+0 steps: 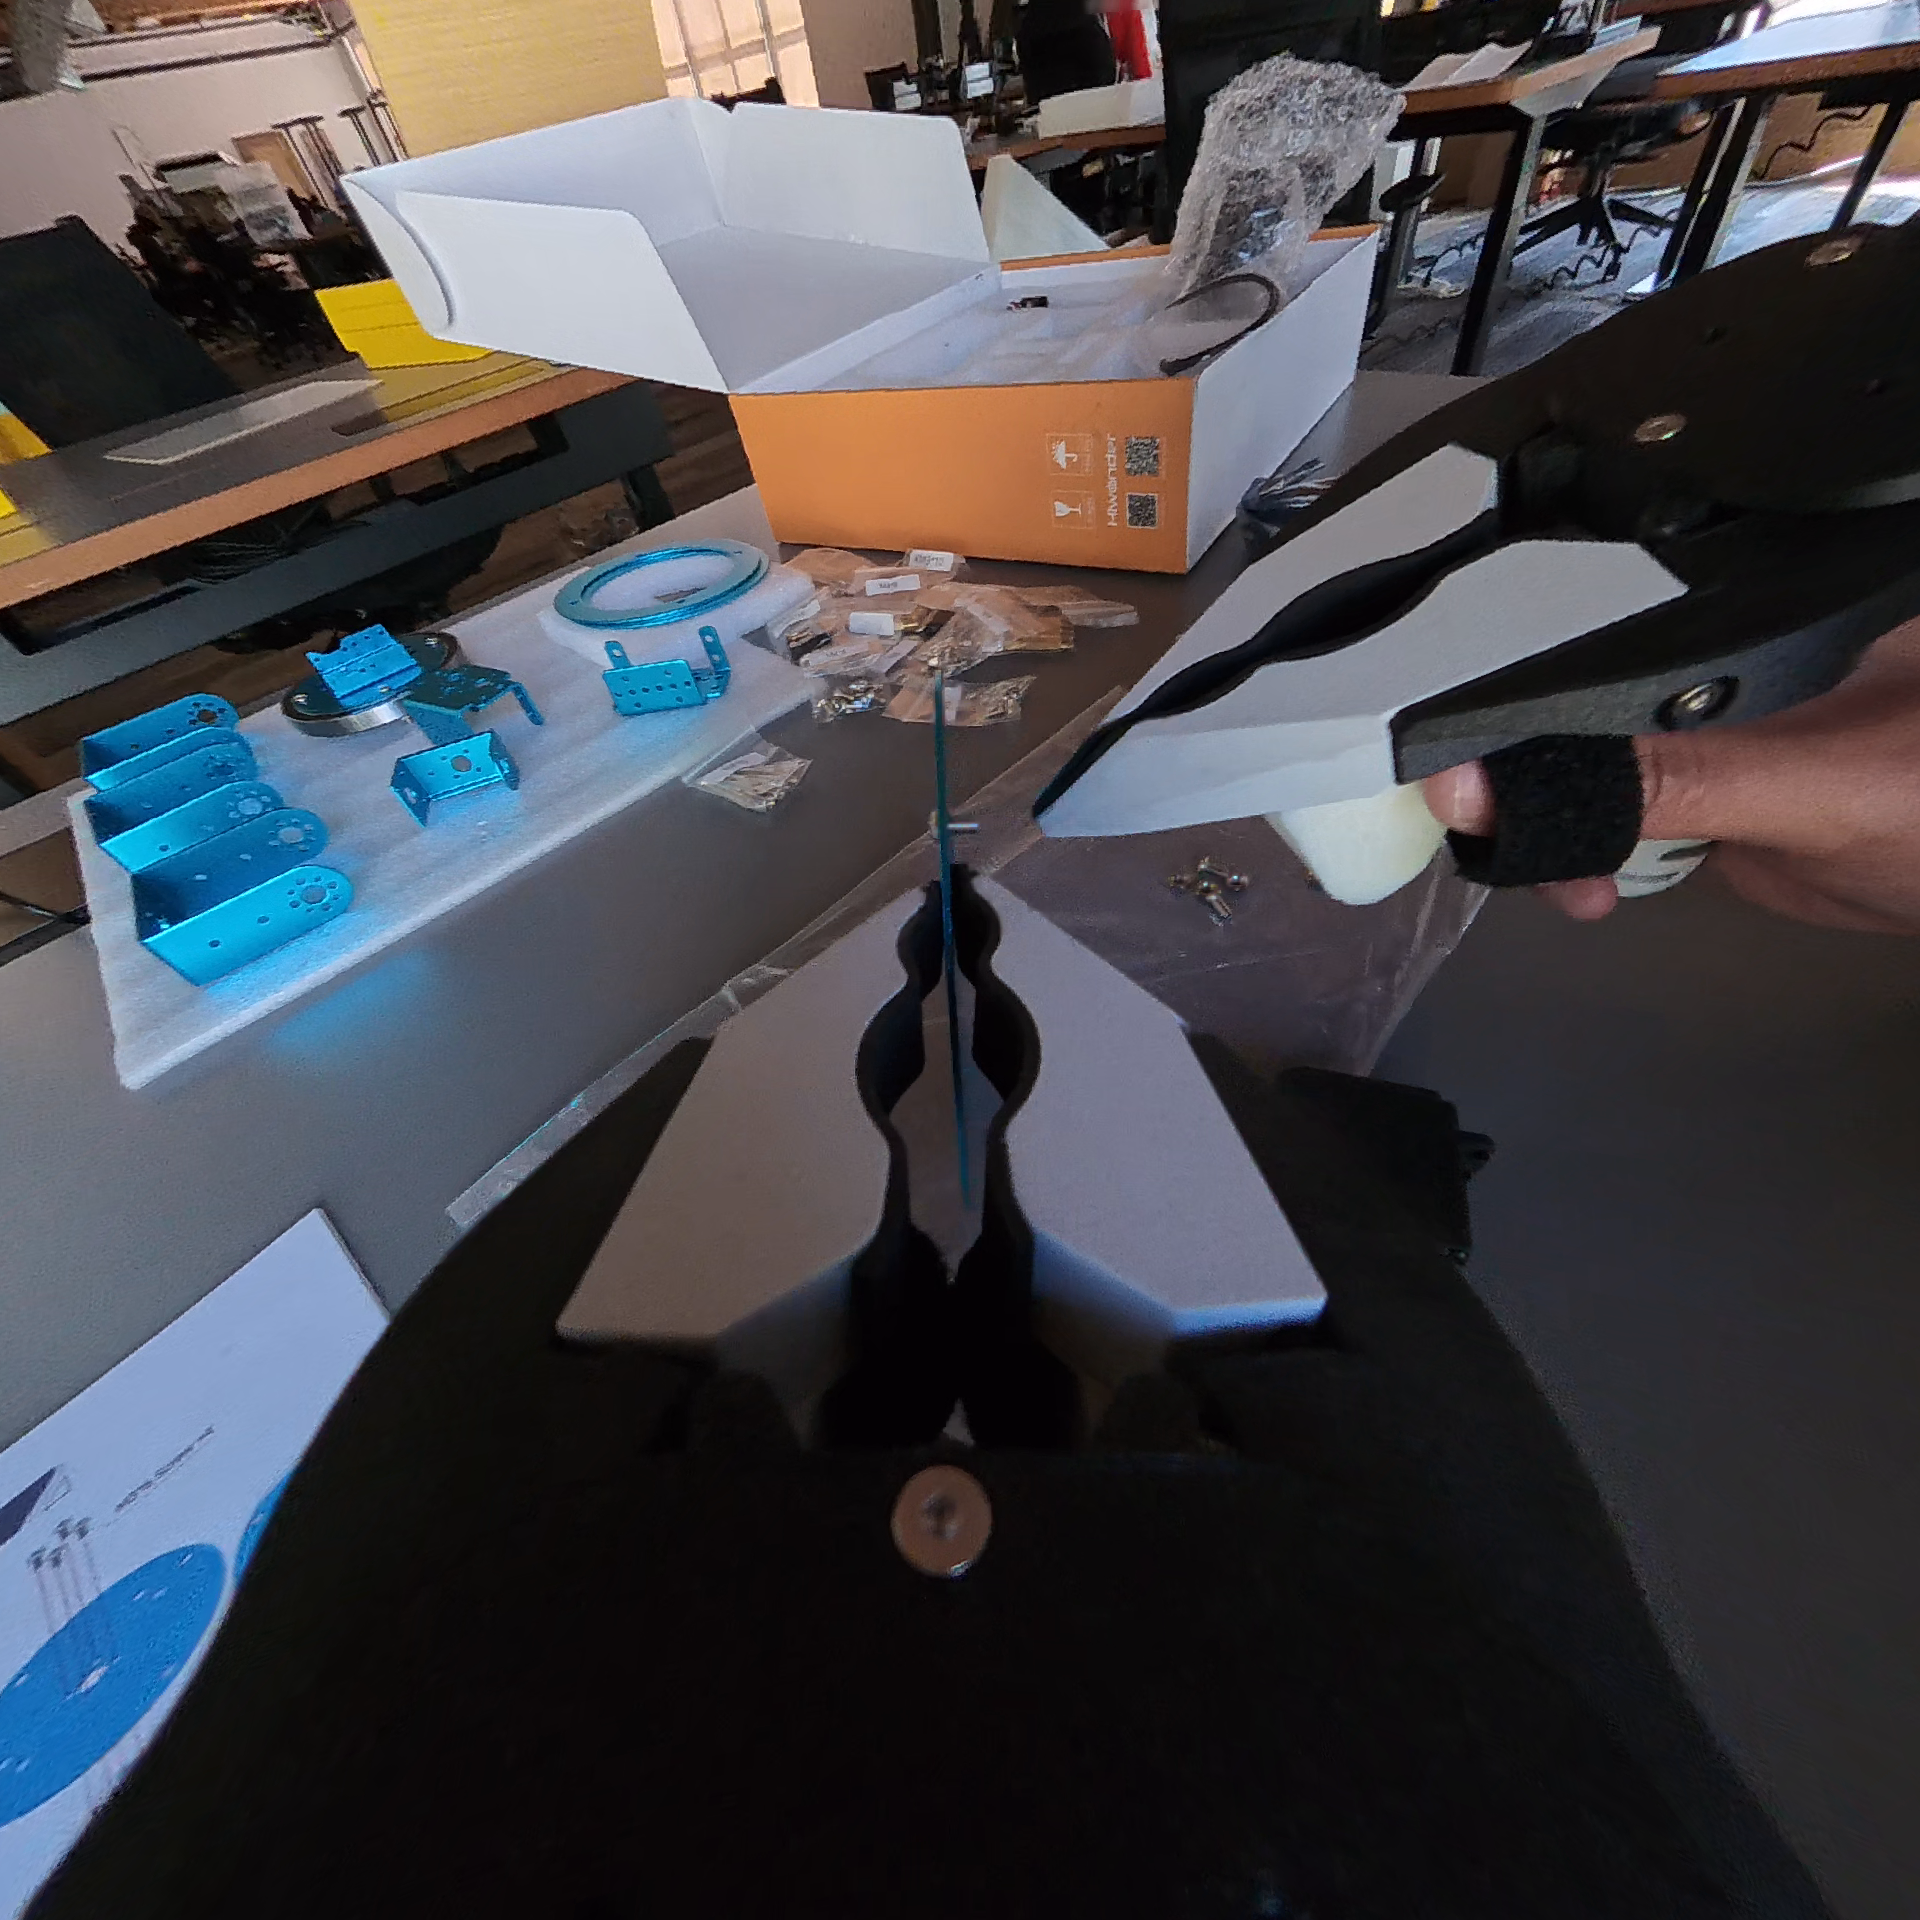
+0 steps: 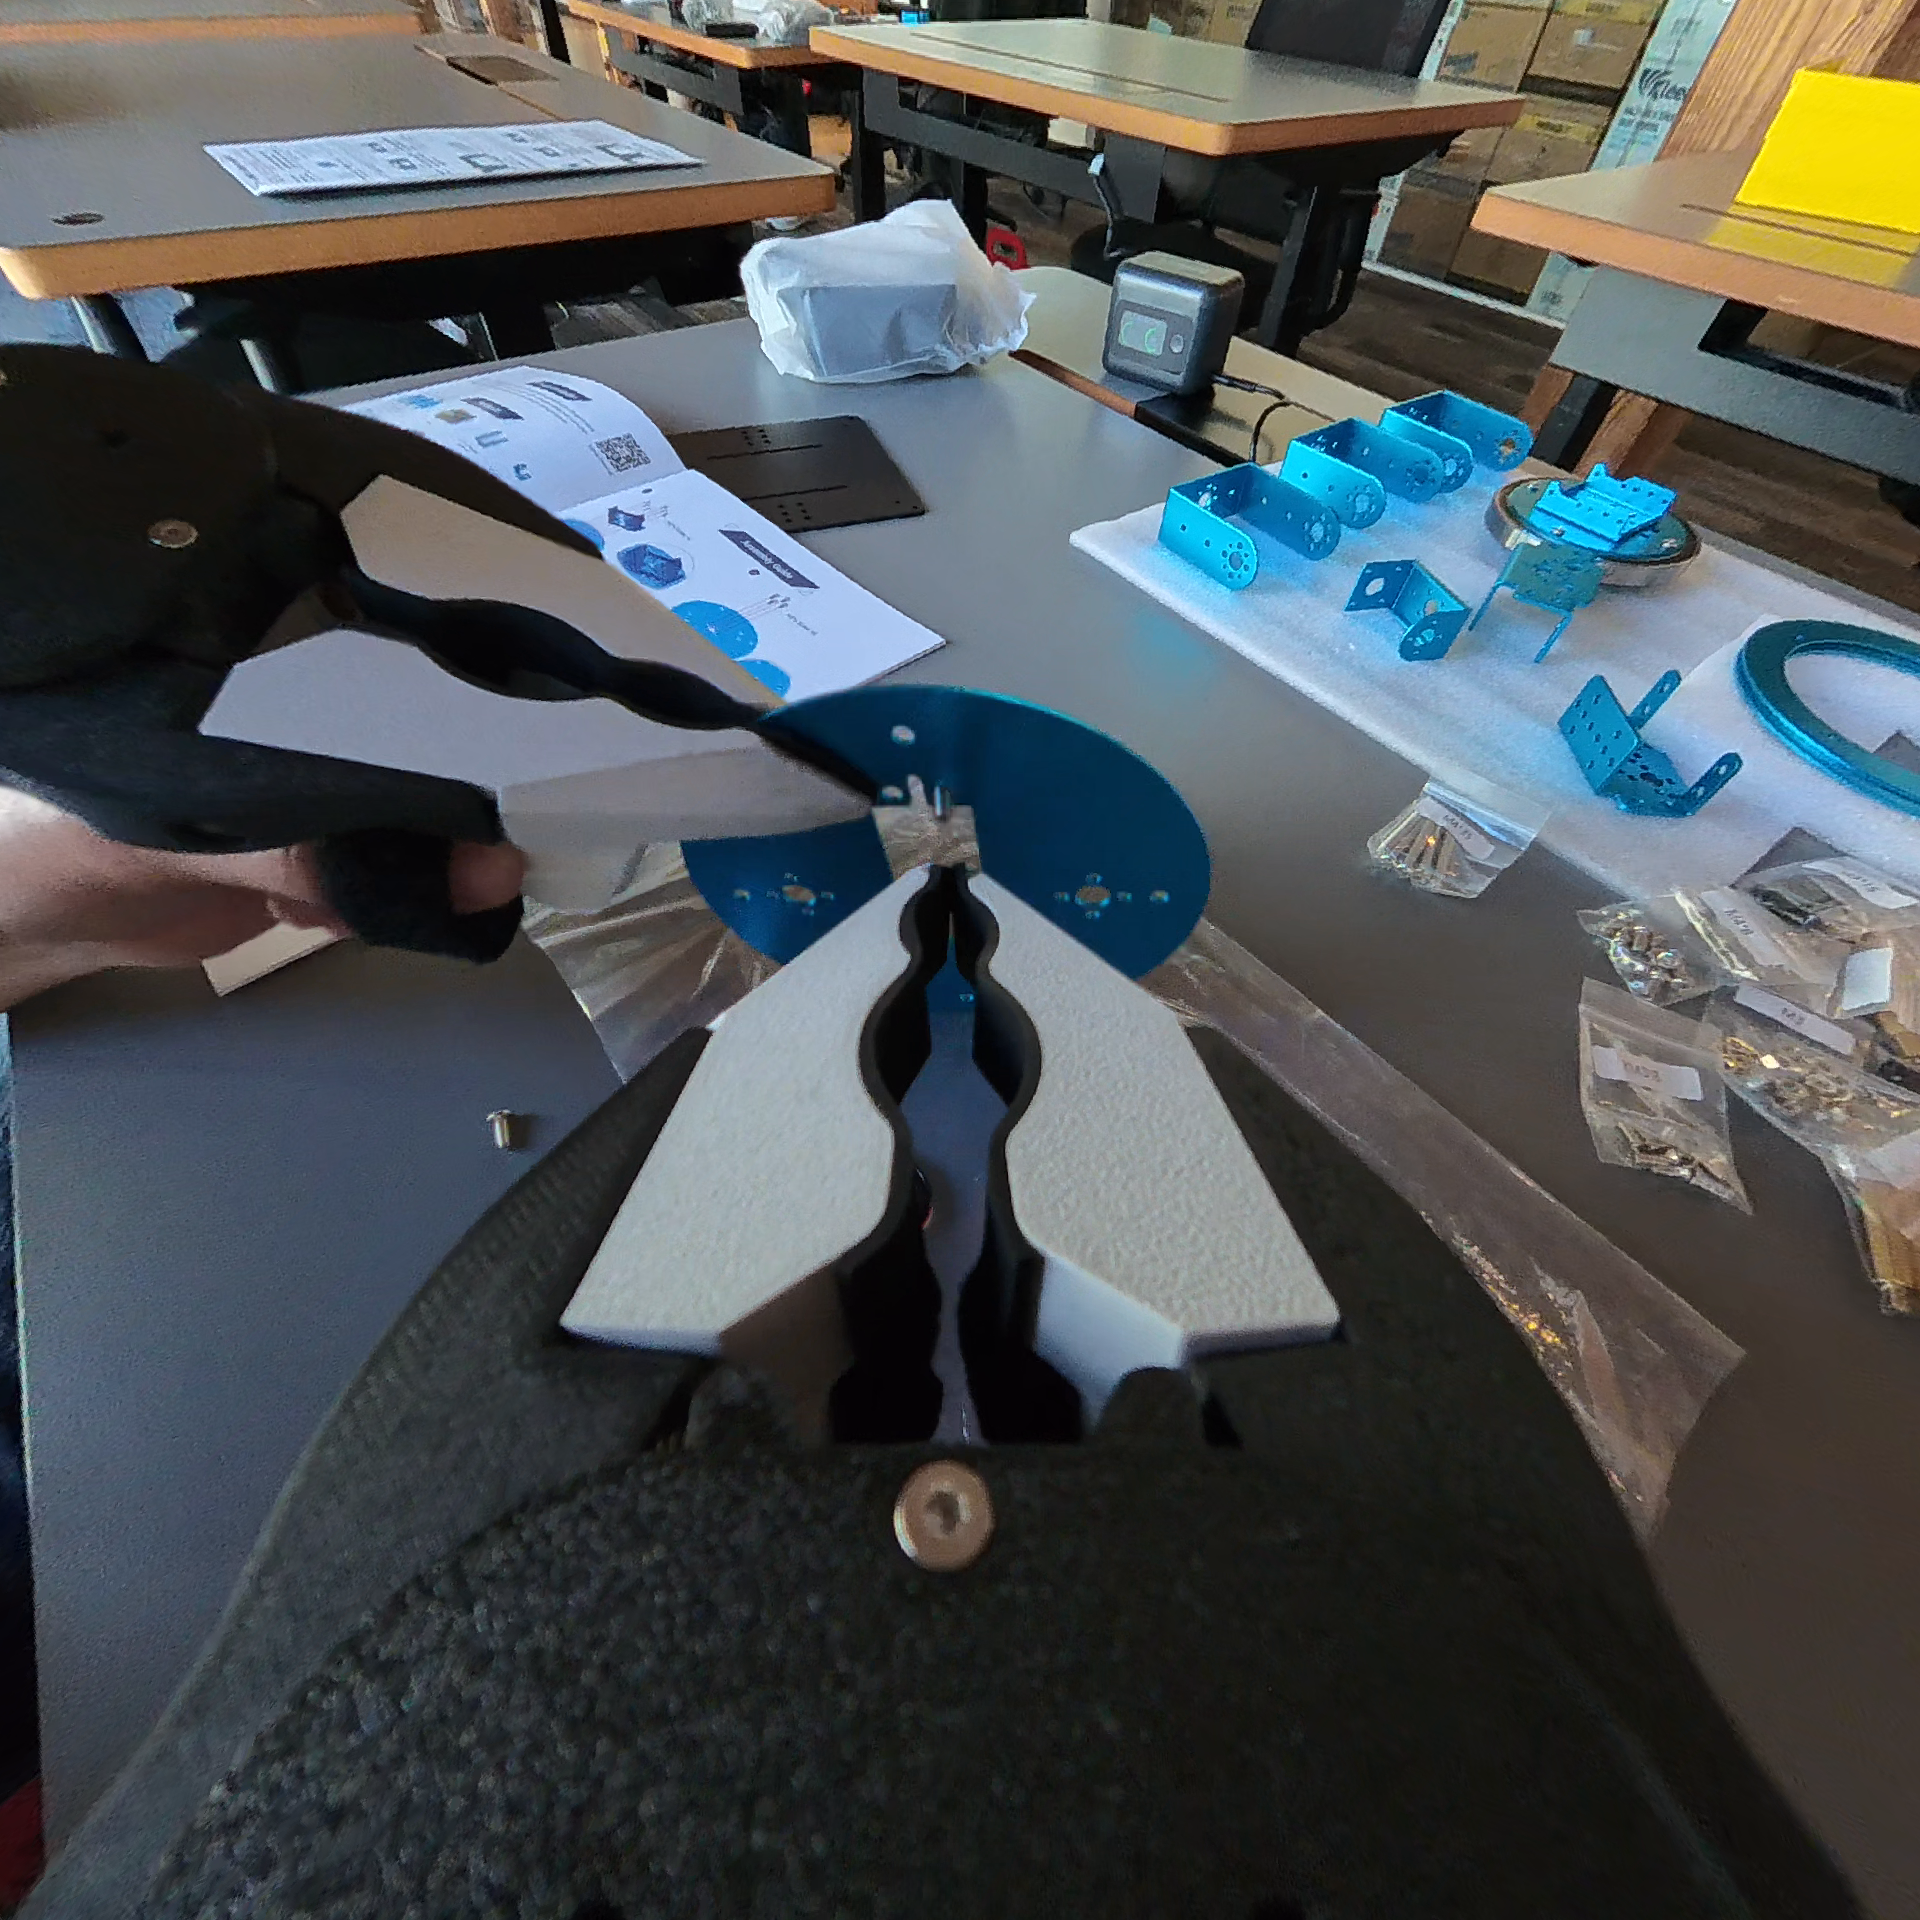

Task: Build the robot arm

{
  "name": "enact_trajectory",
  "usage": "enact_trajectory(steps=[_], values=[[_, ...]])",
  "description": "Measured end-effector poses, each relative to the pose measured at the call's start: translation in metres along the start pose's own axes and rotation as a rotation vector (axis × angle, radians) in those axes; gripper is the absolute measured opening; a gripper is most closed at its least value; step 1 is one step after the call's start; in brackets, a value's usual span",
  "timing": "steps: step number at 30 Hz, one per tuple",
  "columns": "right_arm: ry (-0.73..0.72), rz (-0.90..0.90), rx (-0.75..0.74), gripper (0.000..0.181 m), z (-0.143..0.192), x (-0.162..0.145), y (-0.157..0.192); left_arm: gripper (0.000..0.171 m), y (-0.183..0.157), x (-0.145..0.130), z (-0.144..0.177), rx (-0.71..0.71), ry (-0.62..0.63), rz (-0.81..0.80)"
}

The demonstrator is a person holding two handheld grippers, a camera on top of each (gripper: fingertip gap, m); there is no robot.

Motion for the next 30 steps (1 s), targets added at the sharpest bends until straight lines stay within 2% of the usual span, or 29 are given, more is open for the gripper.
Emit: enact_trajectory(steps=[4,6,8,10,13,16,20,22,24,25,28,30], values=[[-0.007,0.000,0.046,0.000,0.005,-0.004,-0.003,0.000,0.002,0.001,0.003,-0.030,-0.016,0.034],[-0.001,0.018,0.102,0.010,0.012,-0.008,-0.001,0.000,0.002,0.000,0.004,-0.015,0.001,-0.001],[0.095,0.006,0.160,0.017,0.022,-0.019,0.004,0.000,-0.002,0.000,0.007,-0.034,0.009,-0.050],[0.162,-0.028,0.217,0.032,0.033,-0.029,0.011,0.000,-0.007,-0.001,0.010,-0.049,0.009,-0.108],[0.147,-0.070,0.227,0.046,0.044,-0.036,0.013,0.000,-0.015,0.000,0.013,-0.088,0.001,-0.182],[0.068,-0.045,0.267,0.046,0.044,-0.033,0.010,0.000,-0.016,-0.001,0.012,-0.087,0.011,-0.201],[0.160,-0.029,0.286,0.047,0.035,-0.037,0.010,0.000,-0.014,-0.003,0.012,-0.032,0.034,-0.286],[0.117,-0.015,0.271,0.048,0.033,-0.029,0.012,0.000,-0.018,-0.001,0.015,-0.037,0.010,-0.310],[-0.023,0.038,0.241,0.035,0.038,-0.013,0.013,0.000,-0.022,0.001,0.018,-0.061,-0.008,-0.312],[-0.093,0.093,0.231,0.037,0.041,-0.005,0.013,0.001,-0.024,0.001,0.020,-0.086,-0.014,-0.303],[-0.128,0.226,0.188,0.033,0.056,0.015,0.006,0.000,-0.026,0.004,0.025,-0.203,-0.067,-0.222],[-0.101,0.352,0.208,0.041,0.058,0.025,0.002,0.000,-0.022,0.007,0.029,-0.282,-0.106,-0.203]])
Point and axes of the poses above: each gripper's, where its closed fingertips meet, z back along the fingers, x out of its top, y = z × x across the jaws, the point moved 7 cm from there along z, back along the fingers, and after that the axes turned 4 degrees about -x, right-handed, at the moved point
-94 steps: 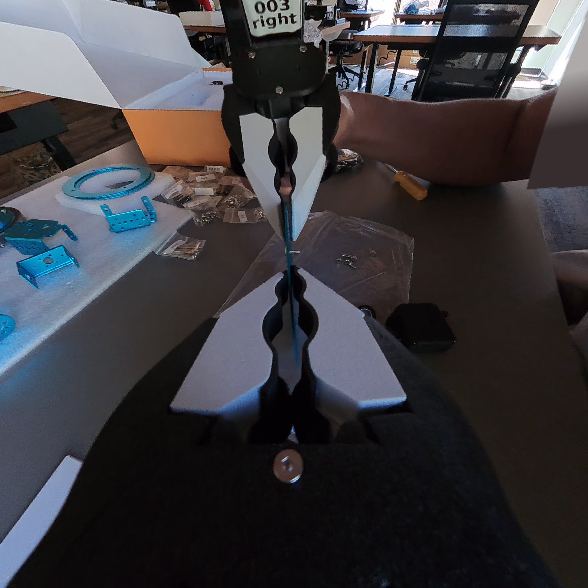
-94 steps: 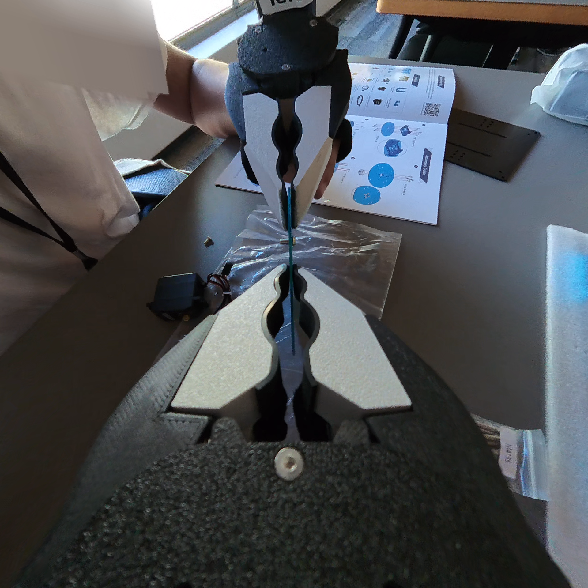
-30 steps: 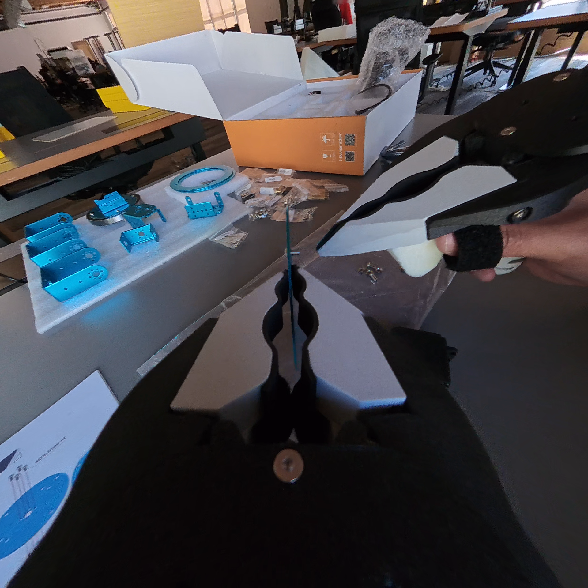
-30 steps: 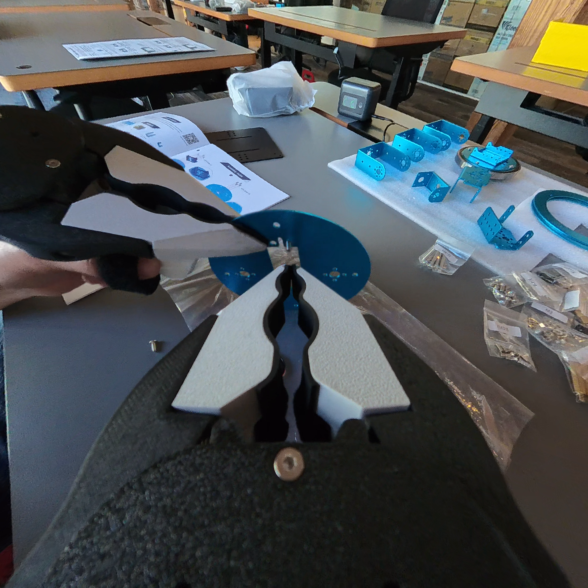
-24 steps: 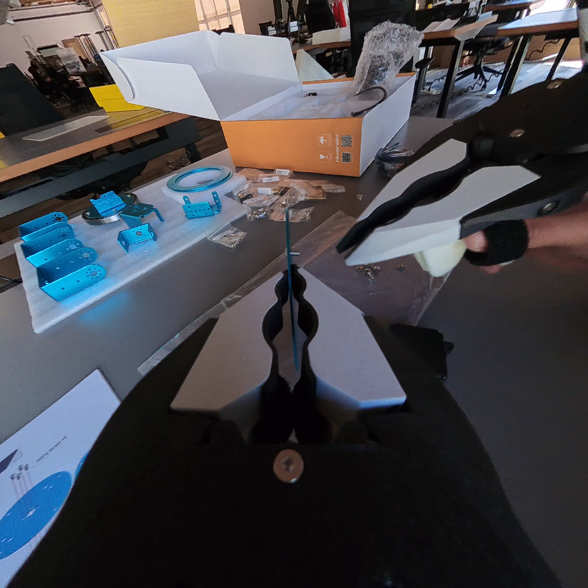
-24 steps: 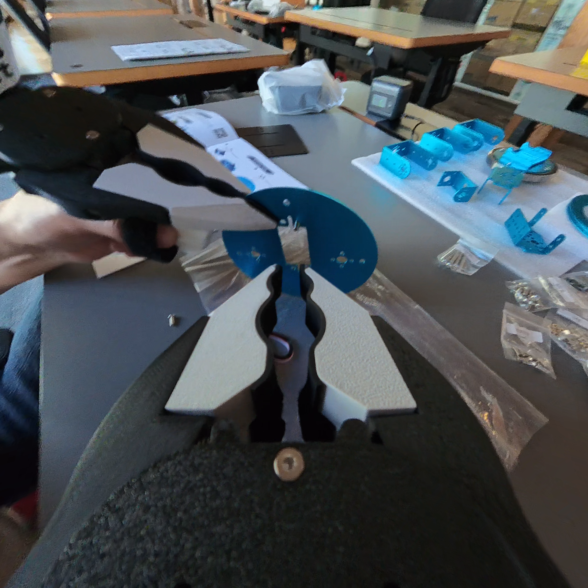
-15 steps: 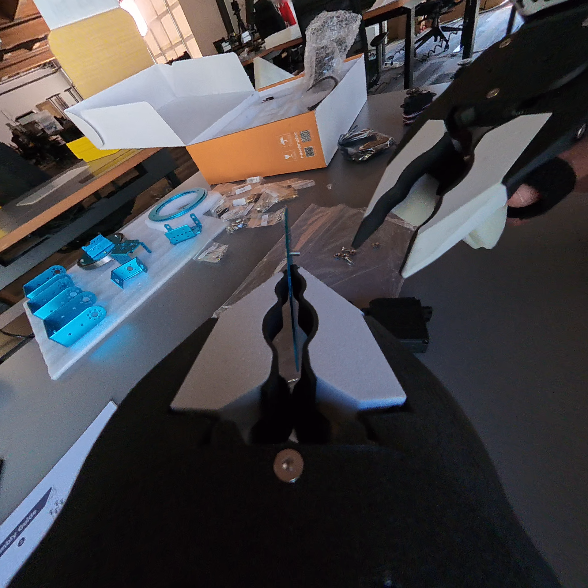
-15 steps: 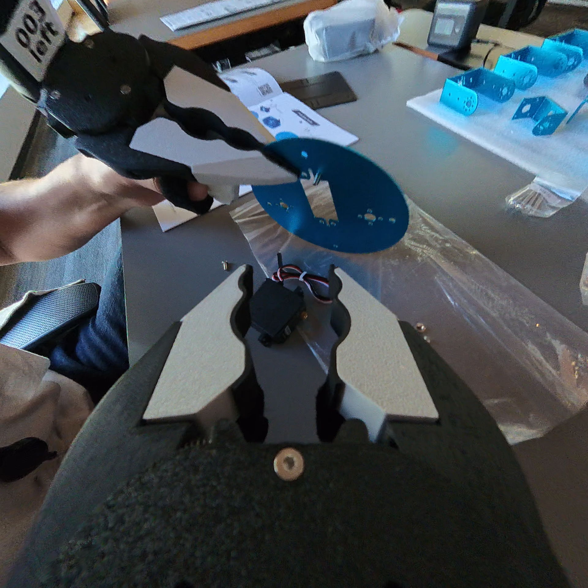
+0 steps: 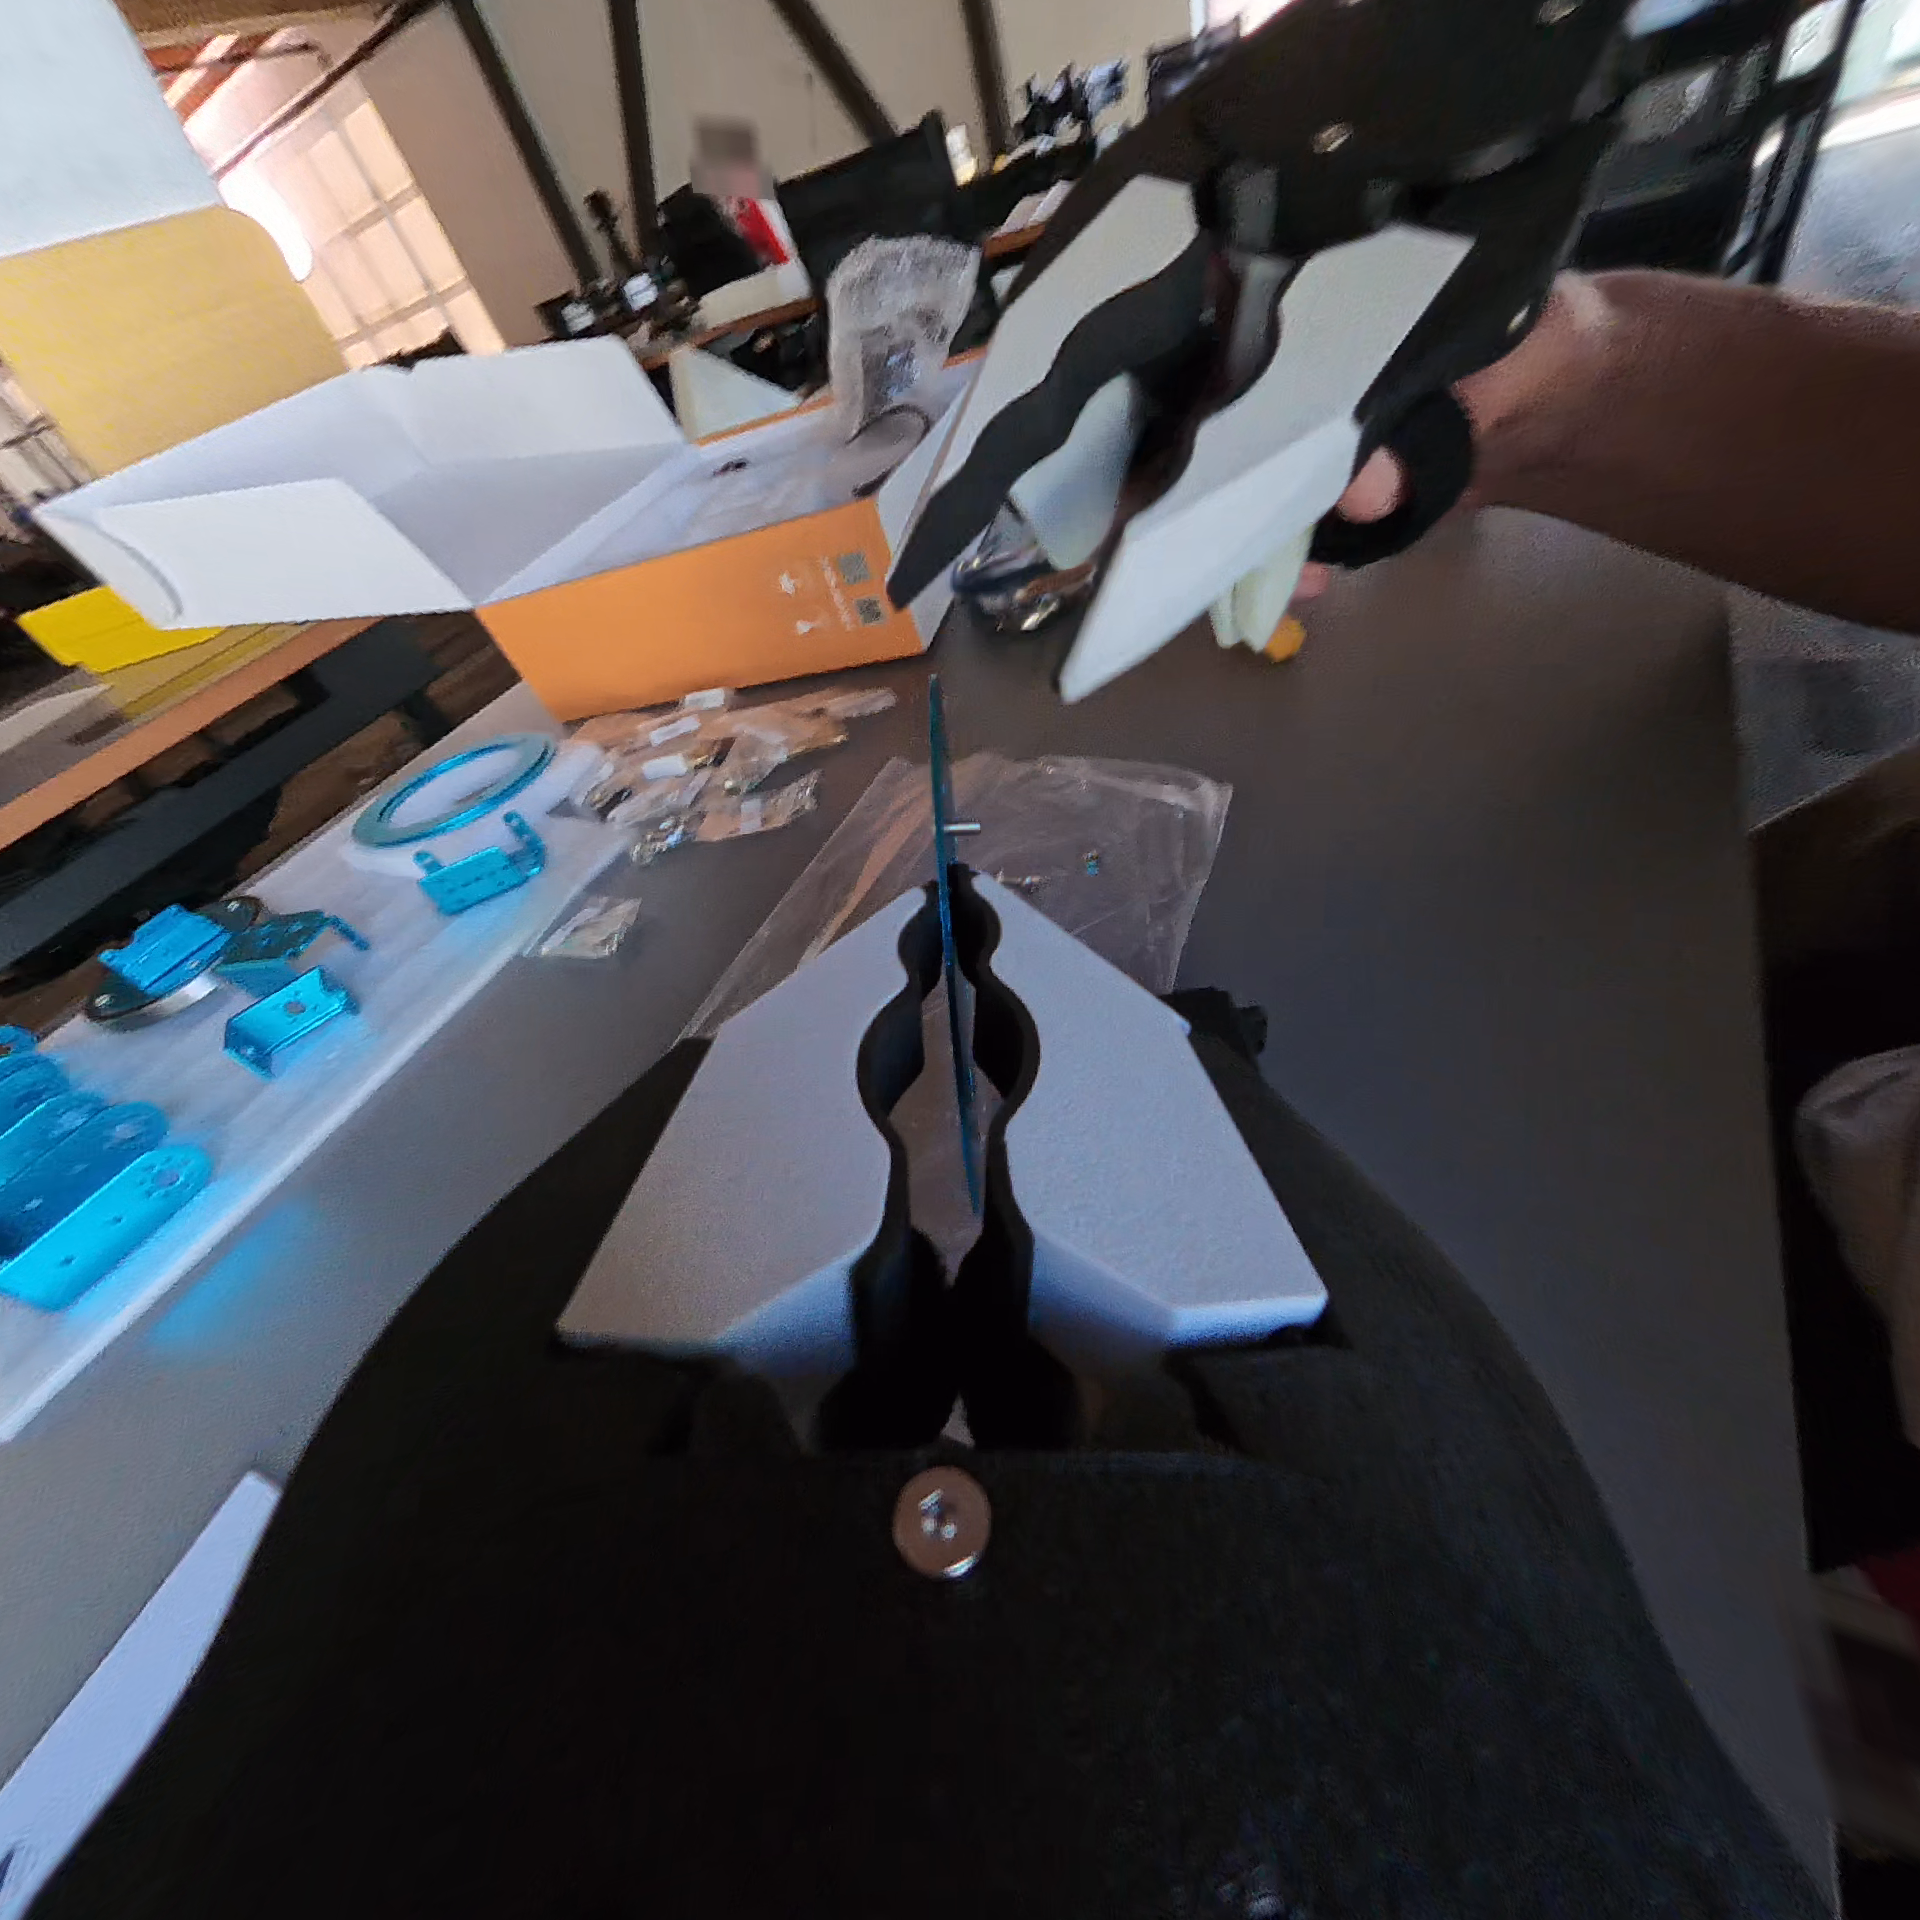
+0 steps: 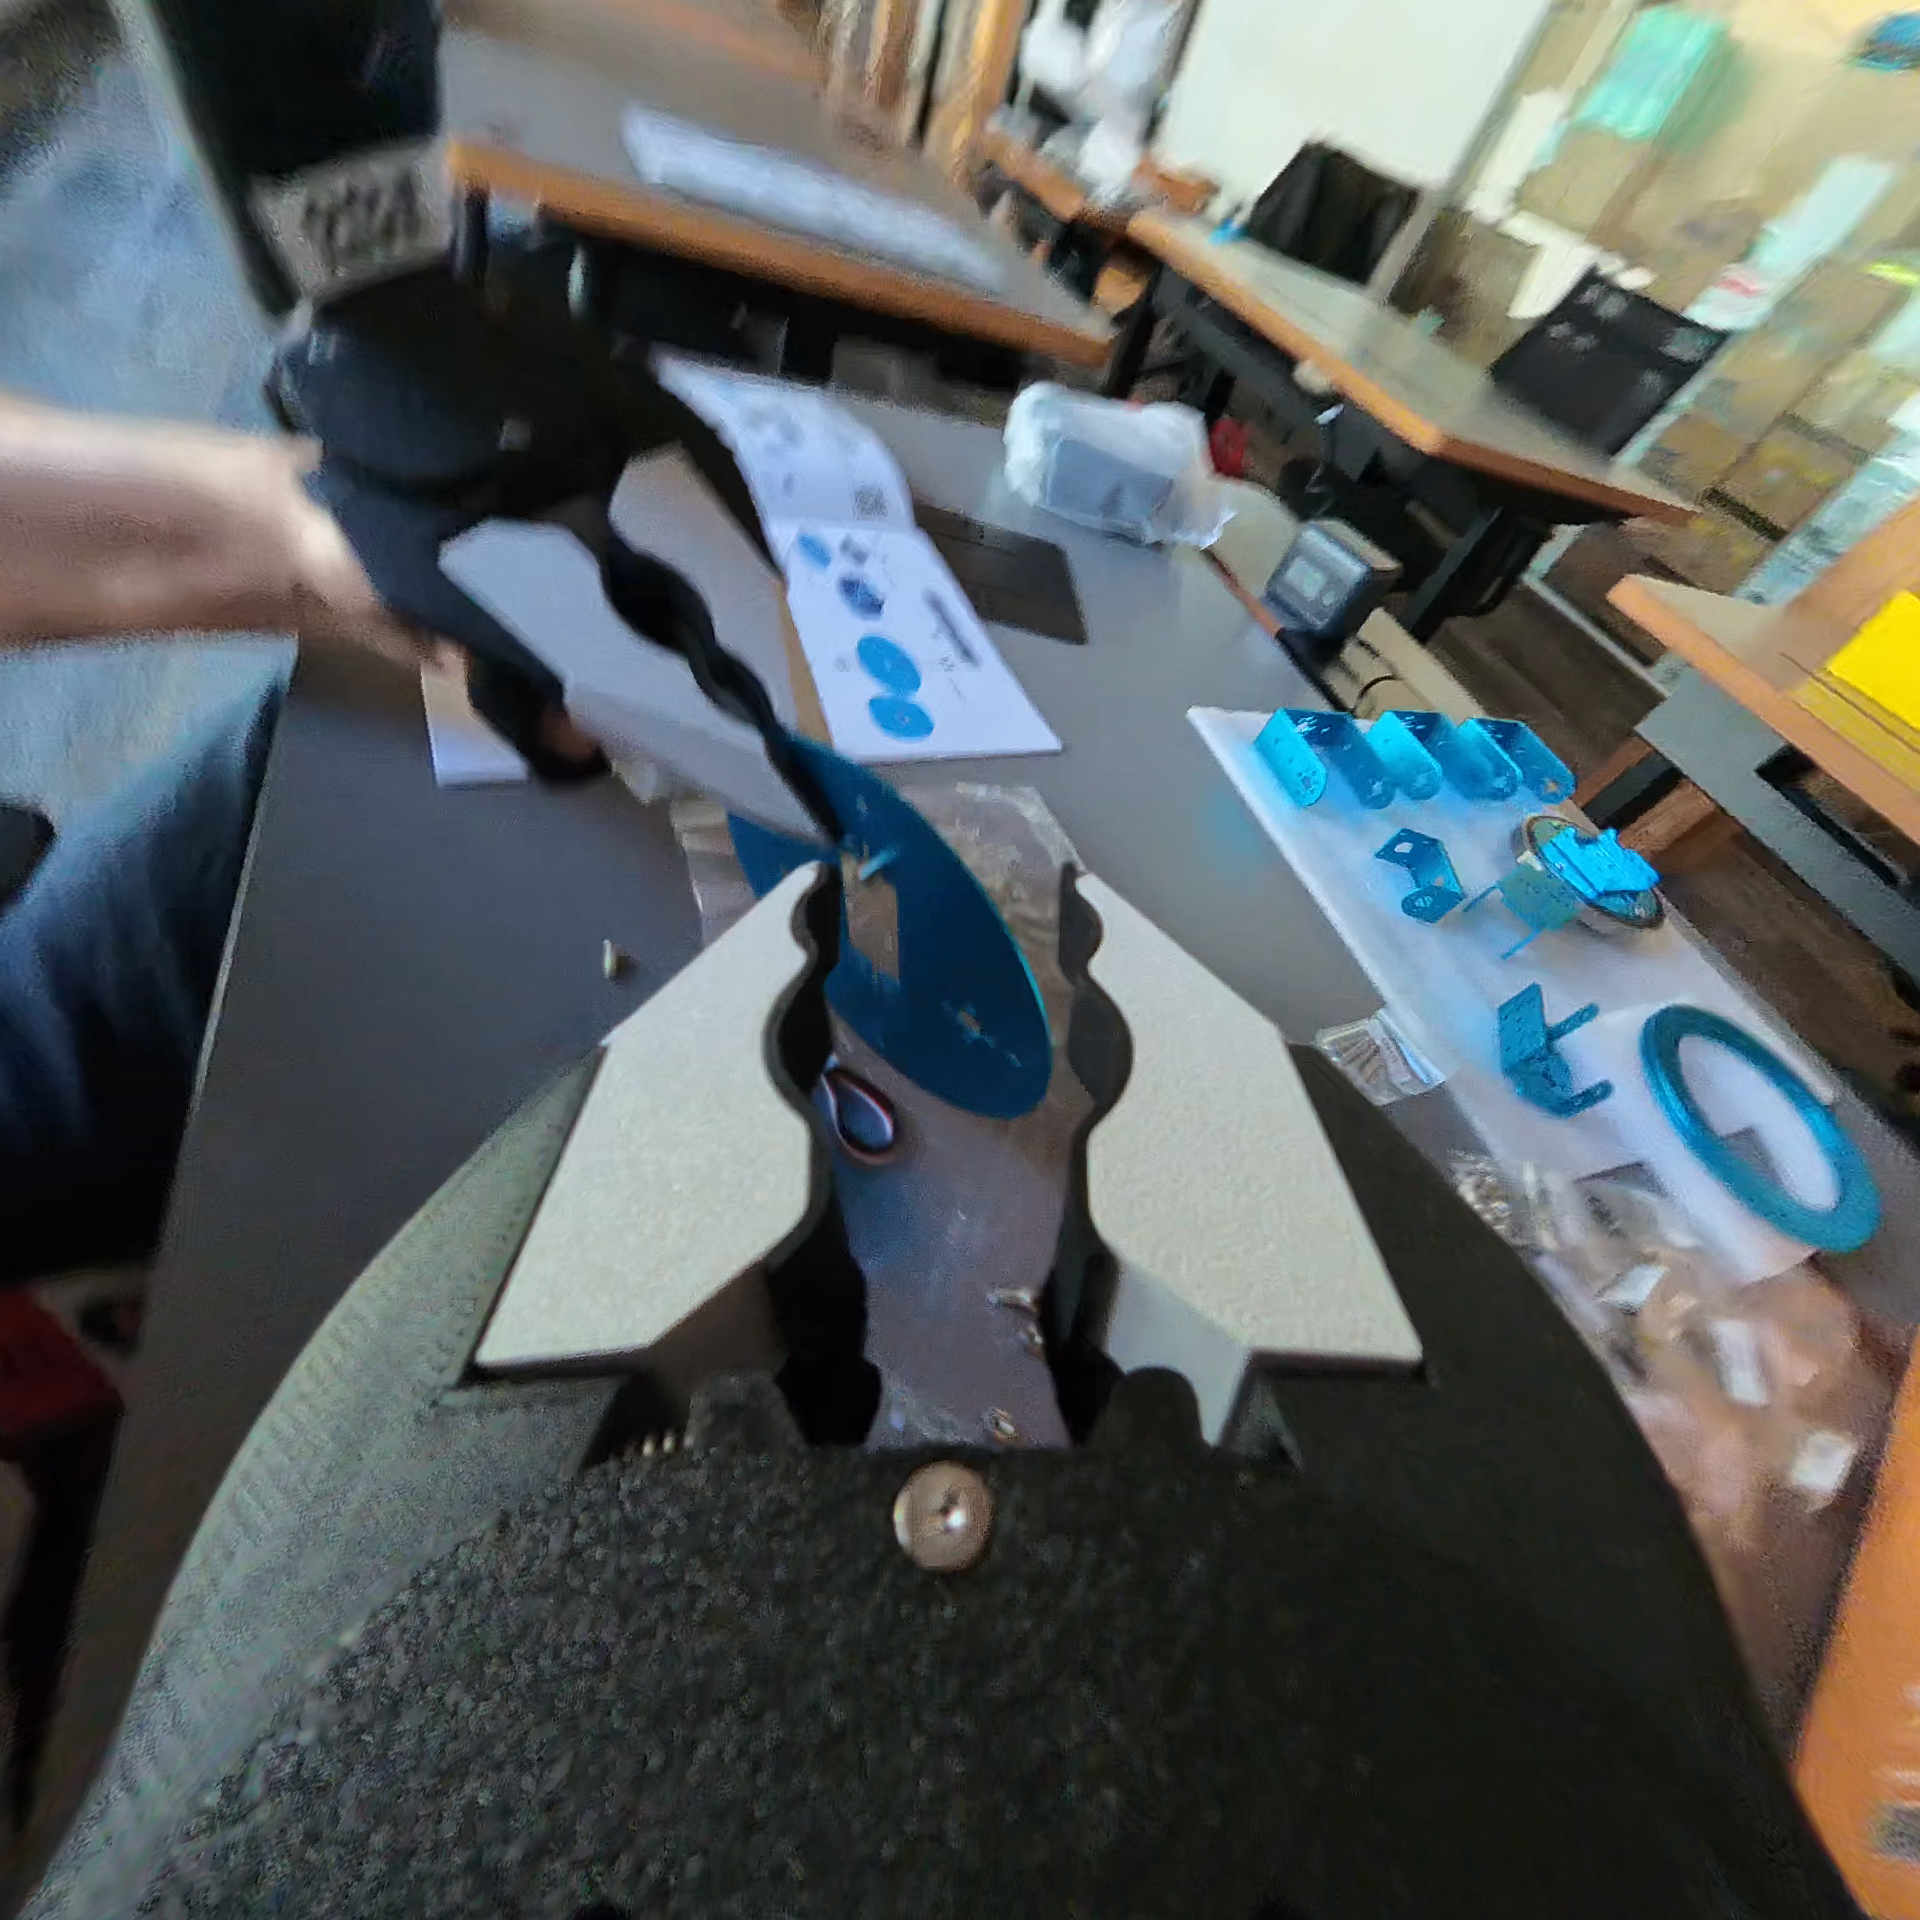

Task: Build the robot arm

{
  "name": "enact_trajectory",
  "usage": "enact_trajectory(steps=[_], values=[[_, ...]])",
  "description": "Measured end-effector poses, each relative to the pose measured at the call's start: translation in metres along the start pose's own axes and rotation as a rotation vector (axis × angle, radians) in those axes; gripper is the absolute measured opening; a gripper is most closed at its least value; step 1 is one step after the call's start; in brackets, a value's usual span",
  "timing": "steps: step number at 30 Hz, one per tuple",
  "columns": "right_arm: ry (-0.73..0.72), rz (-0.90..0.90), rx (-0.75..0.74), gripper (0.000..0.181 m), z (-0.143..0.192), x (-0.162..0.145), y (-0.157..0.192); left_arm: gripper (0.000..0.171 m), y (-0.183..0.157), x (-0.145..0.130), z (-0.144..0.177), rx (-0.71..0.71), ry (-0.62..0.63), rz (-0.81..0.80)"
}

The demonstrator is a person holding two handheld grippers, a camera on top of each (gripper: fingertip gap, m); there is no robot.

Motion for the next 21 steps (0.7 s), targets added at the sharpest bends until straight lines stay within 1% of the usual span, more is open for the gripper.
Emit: enact_trajectory(steps=[2,3,5,6,8,10,11,12,13,14,15,17,18,21], values=[[0.102,0.086,0.147,0.056,-0.009,-0.003,-0.003,0.000,0.007,0.003,0.003,-0.046,-0.035,0.012],[0.128,0.088,0.221,0.059,-0.015,-0.006,-0.006,0.000,0.009,0.004,0.004,-0.076,-0.046,0.009],[0.122,0.079,0.355,0.055,-0.025,-0.010,-0.011,0.000,0.012,0.005,0.004,-0.110,-0.055,-0.036],[0.099,0.071,0.392,0.054,-0.030,-0.011,-0.015,0.000,0.013,0.005,0.004,-0.110,-0.037,-0.090],[0.074,0.072,0.448,0.052,-0.034,-0.011,-0.026,0.000,0.017,0.002,0.004,-0.069,0.044,-0.239],[0.065,0.045,0.478,0.042,-0.037,-0.011,-0.039,0.000,0.022,-0.004,0.003,-0.046,0.141,-0.392],[0.055,-0.011,0.506,0.038,-0.039,-0.012,-0.046,0.000,0.026,-0.006,0.002,-0.060,0.172,-0.400],[0.035,-0.084,0.542,0.037,-0.041,-0.012,-0.051,0.000,0.032,-0.006,0.001,-0.076,0.186,-0.342],[0.009,-0.158,0.583,0.038,-0.044,-0.013,-0.056,0.000,0.039,-0.005,0.001,-0.093,0.178,-0.252],[-0.011,-0.233,0.624,0.038,-0.046,-0.014,-0.061,0.001,0.047,-0.003,0.001,-0.113,0.150,-0.137],[-0.024,-0.303,0.653,0.039,-0.048,-0.016,-0.067,0.000,0.055,0.001,0.002,-0.139,0.107,0.010],[-0.007,-0.417,0.678,0.043,-0.051,-0.023,-0.078,0.000,0.067,0.003,0.002,-0.185,0.032,0.301],[0.002,-0.462,0.682,0.042,-0.050,-0.028,-0.083,0.000,0.070,0.000,0.000,-0.196,0.017,0.421],[0.003,-0.566,0.638,0.031,-0.048,-0.045,-0.094,0.000,0.067,-0.016,-0.013,-0.253,0.007,0.735]])
Point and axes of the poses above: each gripper's, where its closed fingertips meet, z back along the fingers, x out of its top, y = z × x across the jaws, the point moved 7 cm from there along z, back along the fingers, and after that the axes turned 4 degrees about -x, right-handed, at the moved point
